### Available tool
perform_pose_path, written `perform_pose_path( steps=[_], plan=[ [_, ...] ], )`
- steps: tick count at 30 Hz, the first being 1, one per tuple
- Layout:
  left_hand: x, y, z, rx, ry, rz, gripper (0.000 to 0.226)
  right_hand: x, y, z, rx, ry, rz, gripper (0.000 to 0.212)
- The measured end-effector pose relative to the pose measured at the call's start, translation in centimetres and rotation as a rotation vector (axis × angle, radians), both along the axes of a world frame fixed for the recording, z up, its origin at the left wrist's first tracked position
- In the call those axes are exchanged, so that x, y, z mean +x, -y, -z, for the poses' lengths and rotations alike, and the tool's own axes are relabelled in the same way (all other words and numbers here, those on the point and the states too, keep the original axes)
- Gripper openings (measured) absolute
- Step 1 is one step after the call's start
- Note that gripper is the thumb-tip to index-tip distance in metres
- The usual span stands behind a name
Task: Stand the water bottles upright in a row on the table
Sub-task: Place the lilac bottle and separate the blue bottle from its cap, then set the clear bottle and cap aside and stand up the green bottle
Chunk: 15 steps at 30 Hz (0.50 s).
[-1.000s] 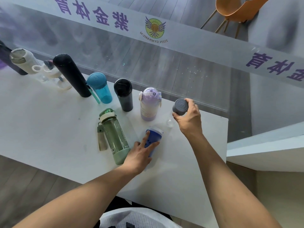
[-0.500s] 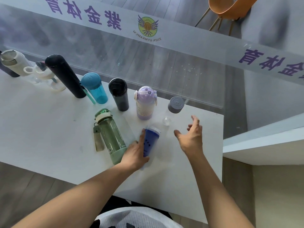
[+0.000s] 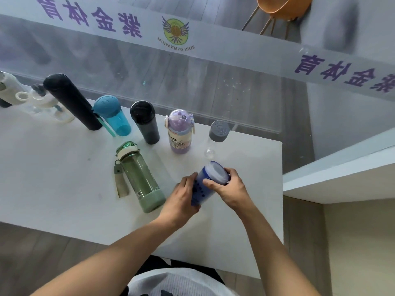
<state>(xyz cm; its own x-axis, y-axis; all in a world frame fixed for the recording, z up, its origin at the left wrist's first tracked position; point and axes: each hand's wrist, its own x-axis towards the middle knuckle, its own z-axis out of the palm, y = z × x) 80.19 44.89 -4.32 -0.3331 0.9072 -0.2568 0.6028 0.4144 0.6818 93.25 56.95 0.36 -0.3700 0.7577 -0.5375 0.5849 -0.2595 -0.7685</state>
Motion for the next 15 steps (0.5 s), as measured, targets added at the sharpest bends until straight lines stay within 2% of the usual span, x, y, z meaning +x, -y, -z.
perform_pose_path(
  steps=[3, 5, 9, 15],
  plan=[
    [-0.1, -0.1, -0.6, 0.027, -0.062, 0.048, 0.091, 0.4, -0.3, -0.3, 0.100, -0.025, 0.009, 0.073],
    [-0.5, -0.1, -1.3, 0.022, -0.166, 0.106, 0.087, 0.8, -0.6, -0.3, 0.219, -0.023, -0.002, 0.079],
    [-1.2, -0.2, -2.3, 0.032, -0.389, 0.151, 0.059, 1.5, -1.7, 0.0, 0.404, 0.010, -0.001, 0.082],
    [-1.6, 0.1, -3.0, 0.008, -0.444, 0.155, 0.042, 2.0, -4.1, -0.3, 0.544, 0.061, 0.036, 0.083]
  ],
)
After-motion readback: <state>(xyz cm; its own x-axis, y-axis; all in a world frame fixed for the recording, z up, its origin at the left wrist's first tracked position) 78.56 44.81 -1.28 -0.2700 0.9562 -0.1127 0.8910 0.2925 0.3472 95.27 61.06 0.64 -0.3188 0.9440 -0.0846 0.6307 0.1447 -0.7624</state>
